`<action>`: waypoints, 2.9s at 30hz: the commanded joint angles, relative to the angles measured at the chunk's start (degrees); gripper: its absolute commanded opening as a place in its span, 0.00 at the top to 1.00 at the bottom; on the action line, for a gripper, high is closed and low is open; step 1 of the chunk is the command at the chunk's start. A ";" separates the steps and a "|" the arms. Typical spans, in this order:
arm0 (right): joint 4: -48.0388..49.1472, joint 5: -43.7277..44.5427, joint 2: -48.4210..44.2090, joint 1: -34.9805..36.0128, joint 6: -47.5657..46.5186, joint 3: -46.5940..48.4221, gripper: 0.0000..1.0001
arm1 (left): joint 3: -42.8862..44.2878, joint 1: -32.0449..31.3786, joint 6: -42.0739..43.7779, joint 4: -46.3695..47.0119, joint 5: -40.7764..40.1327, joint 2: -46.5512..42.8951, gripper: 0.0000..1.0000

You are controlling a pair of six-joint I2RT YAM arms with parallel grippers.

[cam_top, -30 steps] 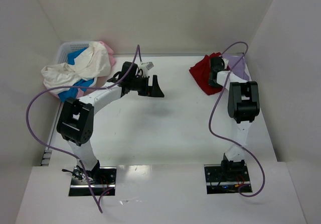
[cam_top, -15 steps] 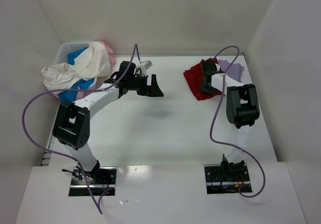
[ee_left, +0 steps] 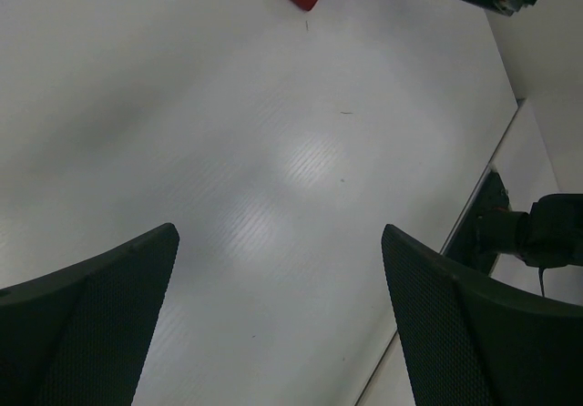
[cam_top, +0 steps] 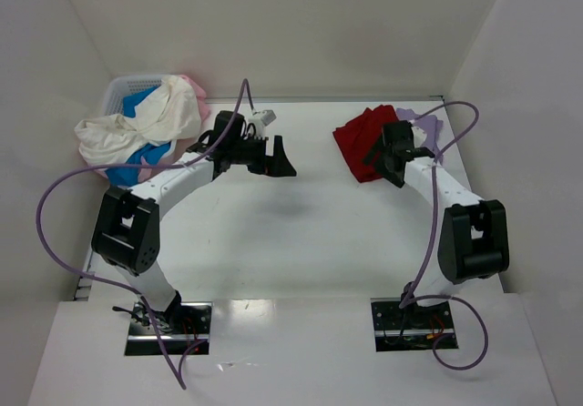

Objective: Fold and stack the t-shirts
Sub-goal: Put the neatly folded tshirt into the corner of the board with the right arm

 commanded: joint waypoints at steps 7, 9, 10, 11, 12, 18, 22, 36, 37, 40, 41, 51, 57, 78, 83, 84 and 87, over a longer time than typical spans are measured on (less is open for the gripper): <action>7.05 1.75 -0.63 -0.32 13.53 -7.31 0.00 | -0.62 0.25 1.39 0.78 2.35 -3.14 0.00; 8.55 1.76 0.15 -0.84 14.93 -7.32 0.00 | -0.62 0.25 1.39 0.78 2.35 -3.14 0.00; 8.55 1.76 0.68 -1.54 14.93 -6.80 0.00 | -0.62 0.25 1.39 0.78 2.35 -3.14 0.00; 9.08 1.76 1.73 -2.16 15.63 -6.79 0.00 | -0.62 0.77 1.39 0.78 2.35 -3.14 0.00; 9.08 1.76 2.27 -2.68 16.16 -6.79 0.00 | -0.62 0.77 1.39 0.78 2.35 -3.14 0.00; 9.70 4.92 5.24 -4.80 19.06 -5.21 0.00 | -0.62 1.82 1.39 0.78 2.35 -3.14 0.00; 9.69 7.02 7.98 -4.80 20.37 -3.11 0.00 | -0.62 2.44 1.39 0.78 2.88 -3.14 0.00; 21.20 8.44 7.90 -5.85 23.28 -5.11 0.00 | -1.15 2.97 1.39 0.78 3.40 -2.62 0.00; 21.21 8.96 7.90 -6.46 23.28 -5.12 0.00 | -1.15 2.97 1.39 0.78 3.40 -2.62 0.00; 21.91 8.35 8.94 -8.04 23.28 -5.12 0.00 | -1.67 2.97 1.39 0.78 3.40 -2.62 0.00; 21.91 7.83 8.95 -8.05 23.28 -5.12 0.00 | -1.68 2.97 1.39 0.78 3.40 -2.62 0.00; 20.51 5.10 14.39 -9.11 22.15 0.14 0.00 | -1.68 2.97 1.39 0.78 3.40 -2.09 0.00; 20.50 3.78 16.95 -9.11 22.14 1.91 0.03 | -1.68 3.50 1.39 0.78 3.93 -1.04 0.00; 22.69 2.38 9.92 -9.11 11.34 9.01 1.00 | -1.68 4.03 1.91 0.78 4.99 -1.56 0.00; 23.24 -5.53 11.93 -9.11 4.31 15.96 1.00 | -1.68 4.03 1.91 0.78 6.22 -1.56 0.00; 22.27 -6.24 13.33 -9.11 4.30 18.76 1.00 | -1.15 4.03 1.91 0.78 6.22 -1.56 0.00; 21.03 -5.55 14.39 -9.11 3.16 20.71 1.00 | -1.15 4.03 1.91 0.78 6.22 -1.56 0.00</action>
